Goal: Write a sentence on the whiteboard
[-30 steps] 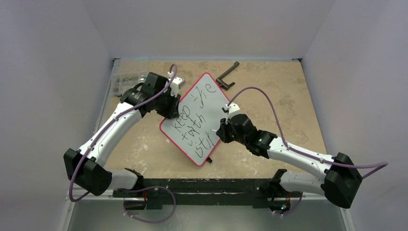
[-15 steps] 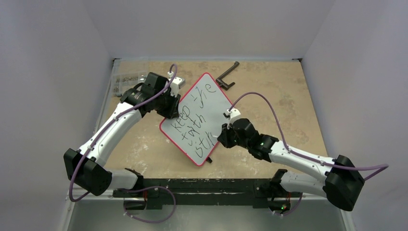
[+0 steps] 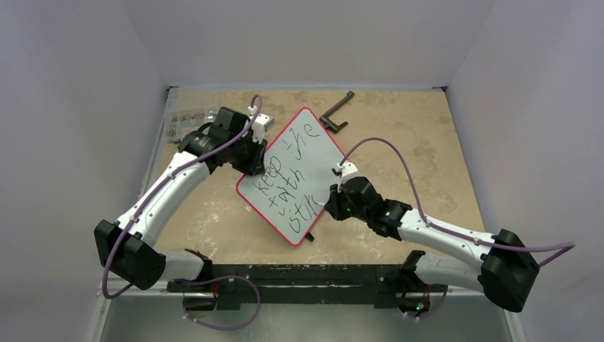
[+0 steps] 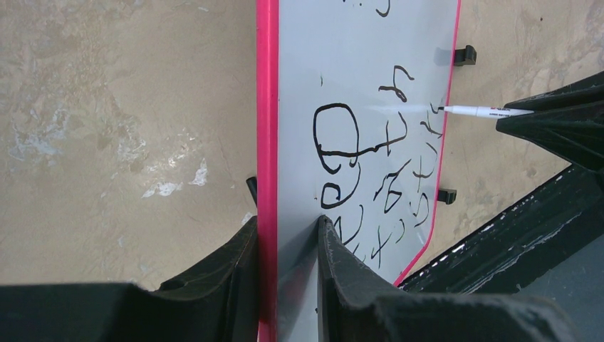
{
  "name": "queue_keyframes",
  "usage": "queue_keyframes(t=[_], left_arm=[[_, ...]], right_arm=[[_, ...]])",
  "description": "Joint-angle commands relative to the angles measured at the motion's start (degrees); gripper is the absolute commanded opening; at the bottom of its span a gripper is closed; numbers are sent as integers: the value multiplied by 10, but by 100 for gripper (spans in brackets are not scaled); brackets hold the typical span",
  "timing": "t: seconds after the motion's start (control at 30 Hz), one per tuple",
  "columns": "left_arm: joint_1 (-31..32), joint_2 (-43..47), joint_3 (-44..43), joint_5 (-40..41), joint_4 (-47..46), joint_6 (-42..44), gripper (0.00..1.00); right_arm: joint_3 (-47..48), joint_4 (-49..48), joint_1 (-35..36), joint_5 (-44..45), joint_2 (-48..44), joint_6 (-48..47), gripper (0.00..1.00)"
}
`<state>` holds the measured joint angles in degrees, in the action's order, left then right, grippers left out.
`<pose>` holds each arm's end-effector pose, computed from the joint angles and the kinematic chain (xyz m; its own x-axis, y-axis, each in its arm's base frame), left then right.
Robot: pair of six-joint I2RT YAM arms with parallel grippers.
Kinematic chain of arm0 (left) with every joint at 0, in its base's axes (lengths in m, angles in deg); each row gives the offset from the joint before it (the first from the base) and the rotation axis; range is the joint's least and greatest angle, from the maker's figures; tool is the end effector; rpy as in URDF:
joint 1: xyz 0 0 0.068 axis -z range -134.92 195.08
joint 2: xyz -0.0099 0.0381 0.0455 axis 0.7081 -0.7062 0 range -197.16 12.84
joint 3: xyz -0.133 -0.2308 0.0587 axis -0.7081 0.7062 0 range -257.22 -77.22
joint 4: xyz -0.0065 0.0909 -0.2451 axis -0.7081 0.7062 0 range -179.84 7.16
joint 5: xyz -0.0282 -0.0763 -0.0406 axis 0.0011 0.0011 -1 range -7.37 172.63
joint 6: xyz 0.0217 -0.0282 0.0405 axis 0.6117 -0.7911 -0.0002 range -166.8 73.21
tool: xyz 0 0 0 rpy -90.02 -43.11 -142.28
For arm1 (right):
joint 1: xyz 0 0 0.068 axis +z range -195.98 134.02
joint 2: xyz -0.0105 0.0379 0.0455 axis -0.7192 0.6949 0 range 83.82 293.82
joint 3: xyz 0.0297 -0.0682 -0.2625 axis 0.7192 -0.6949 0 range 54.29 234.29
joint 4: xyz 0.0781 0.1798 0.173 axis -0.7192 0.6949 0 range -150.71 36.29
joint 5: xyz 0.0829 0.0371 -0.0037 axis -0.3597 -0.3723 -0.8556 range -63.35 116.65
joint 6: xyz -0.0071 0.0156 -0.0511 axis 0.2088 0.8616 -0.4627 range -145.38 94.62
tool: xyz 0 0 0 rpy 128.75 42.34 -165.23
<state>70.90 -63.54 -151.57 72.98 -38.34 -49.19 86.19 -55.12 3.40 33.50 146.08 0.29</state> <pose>0.2402 -0.1228 0.3336 -0.7450 0.3149 -0.5881 0.4885 0.8579 -0.1595 0.1512 0.1698 0.2110 -0.6436 -0.0899 -0.7600 -0.4571 0.8416 0.2875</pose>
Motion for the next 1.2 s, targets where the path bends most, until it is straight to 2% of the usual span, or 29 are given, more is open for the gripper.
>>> queue_keyframes(t=[0.0, 0.37, 0.73, 1.17], left_arm=[[-9, -4, 3, 115, 20, 48, 0], [-9, -5, 3, 115, 20, 49, 0], [-9, -4, 3, 116, 20, 48, 0], [-9, -2, 3, 117, 19, 48, 0]], right_arm=[[34, 4, -6, 42, 19, -2, 0], [67, -8, -10, 16, 34, -13, 0], [60, -44, -10, -31, 17, -17, 0], [70, -30, -10, -30, 0, -17, 0]])
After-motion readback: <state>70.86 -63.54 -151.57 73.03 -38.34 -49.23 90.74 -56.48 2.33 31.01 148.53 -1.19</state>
